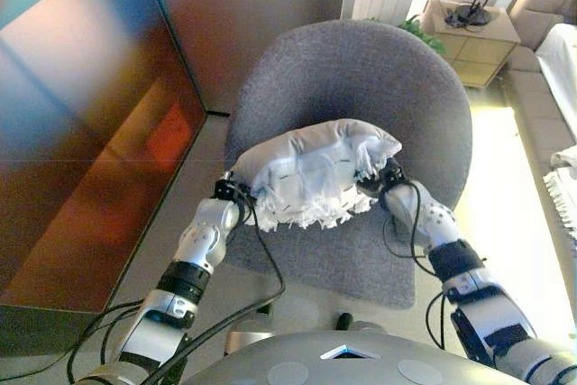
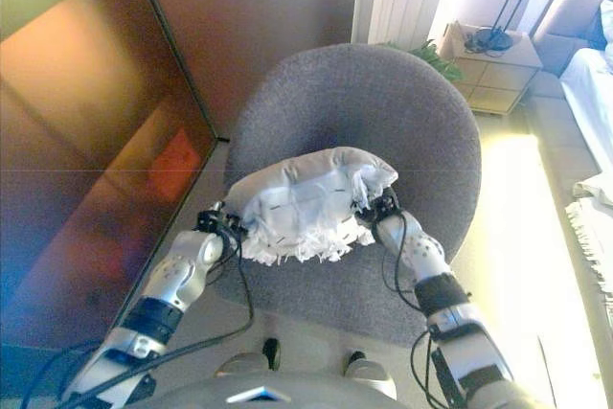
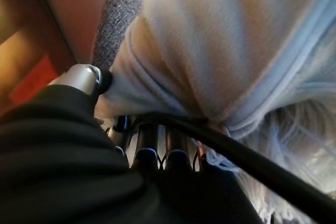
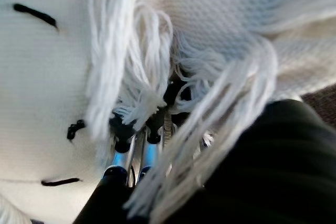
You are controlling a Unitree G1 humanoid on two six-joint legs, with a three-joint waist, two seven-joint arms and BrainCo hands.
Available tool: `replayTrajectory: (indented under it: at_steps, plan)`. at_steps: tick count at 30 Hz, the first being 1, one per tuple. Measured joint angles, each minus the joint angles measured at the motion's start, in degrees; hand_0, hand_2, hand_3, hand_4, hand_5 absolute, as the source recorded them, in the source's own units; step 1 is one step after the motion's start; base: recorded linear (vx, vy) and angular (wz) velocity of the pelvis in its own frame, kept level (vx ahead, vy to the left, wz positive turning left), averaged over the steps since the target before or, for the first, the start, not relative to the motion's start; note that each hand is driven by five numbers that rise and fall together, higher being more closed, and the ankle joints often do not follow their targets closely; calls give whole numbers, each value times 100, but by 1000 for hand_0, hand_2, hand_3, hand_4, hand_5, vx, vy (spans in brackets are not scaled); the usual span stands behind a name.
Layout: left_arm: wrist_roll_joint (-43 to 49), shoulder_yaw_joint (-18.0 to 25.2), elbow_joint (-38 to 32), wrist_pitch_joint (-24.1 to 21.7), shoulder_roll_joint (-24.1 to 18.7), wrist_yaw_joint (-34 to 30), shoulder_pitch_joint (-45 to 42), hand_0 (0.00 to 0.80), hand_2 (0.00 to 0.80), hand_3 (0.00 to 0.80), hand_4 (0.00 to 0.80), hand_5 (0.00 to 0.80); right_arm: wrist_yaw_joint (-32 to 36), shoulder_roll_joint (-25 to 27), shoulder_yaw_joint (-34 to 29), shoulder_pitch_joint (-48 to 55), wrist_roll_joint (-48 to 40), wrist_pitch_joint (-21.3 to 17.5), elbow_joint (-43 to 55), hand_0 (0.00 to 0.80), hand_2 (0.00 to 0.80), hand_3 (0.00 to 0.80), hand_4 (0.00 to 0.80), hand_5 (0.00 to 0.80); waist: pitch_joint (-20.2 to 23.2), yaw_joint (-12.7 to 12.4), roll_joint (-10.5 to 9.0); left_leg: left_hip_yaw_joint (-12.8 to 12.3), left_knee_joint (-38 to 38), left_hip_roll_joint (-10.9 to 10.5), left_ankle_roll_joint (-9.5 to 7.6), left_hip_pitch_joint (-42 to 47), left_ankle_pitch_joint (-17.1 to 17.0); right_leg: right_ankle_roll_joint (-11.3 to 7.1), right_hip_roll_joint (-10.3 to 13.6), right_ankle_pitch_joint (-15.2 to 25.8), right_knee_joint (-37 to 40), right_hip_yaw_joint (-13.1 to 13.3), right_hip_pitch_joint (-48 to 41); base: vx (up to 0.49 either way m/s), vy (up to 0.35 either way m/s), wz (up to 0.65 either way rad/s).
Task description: Pick up the cushion and take it to the sofa
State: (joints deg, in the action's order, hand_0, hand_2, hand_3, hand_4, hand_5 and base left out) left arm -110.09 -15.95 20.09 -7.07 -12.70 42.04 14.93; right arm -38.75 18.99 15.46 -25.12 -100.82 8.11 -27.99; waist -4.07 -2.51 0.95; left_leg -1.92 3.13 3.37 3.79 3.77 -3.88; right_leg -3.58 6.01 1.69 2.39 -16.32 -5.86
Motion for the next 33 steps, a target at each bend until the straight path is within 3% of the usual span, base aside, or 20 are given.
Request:
replayTrajectory:
  at_steps: [8,18,22,26,33]
  plan:
    - [-112,142,733,-404,723,301,331,800,800,800,800,800,-792,-9,-33,-1143,394,360,-1337,800,800,800,800,800,92,-8,-9,42,41,-42,-1,160,-1,-18,5,36,152,-9,-253,106,65,5]
    - [-122,-136,922,-768,1221,-38,332,800,800,800,800,800,-401,115,-52,-1743,2170,1416,-2552,800,800,800,800,800,151,-11,-22,58,43,-83,-20,164,-14,-45,19,53,185,-14,-316,78,81,4]
    - [-172,-314,921,-1373,1310,-123,332,800,800,800,800,800,360,203,228,-1901,2979,2182,-2938,800,800,800,800,800,172,-9,-44,61,44,-94,-24,240,-17,-50,23,53,188,-14,-411,56,95,4]
    - [-220,-331,906,-2120,1381,25,333,800,800,800,800,800,958,172,495,-1978,3475,2695,-3228,800,800,800,800,800,204,-13,-51,92,16,-106,-24,260,-17,-51,19,45,182,-17,-467,45,86,6]
    - [-334,-550,718,-2990,1207,722,338,800,800,800,800,800,1053,-96,574,-1977,3560,2847,-3565,800,800,800,800,800,204,-39,-50,250,-62,-158,-57,262,-26,-103,78,1,155,-19,-592,64,69,12]
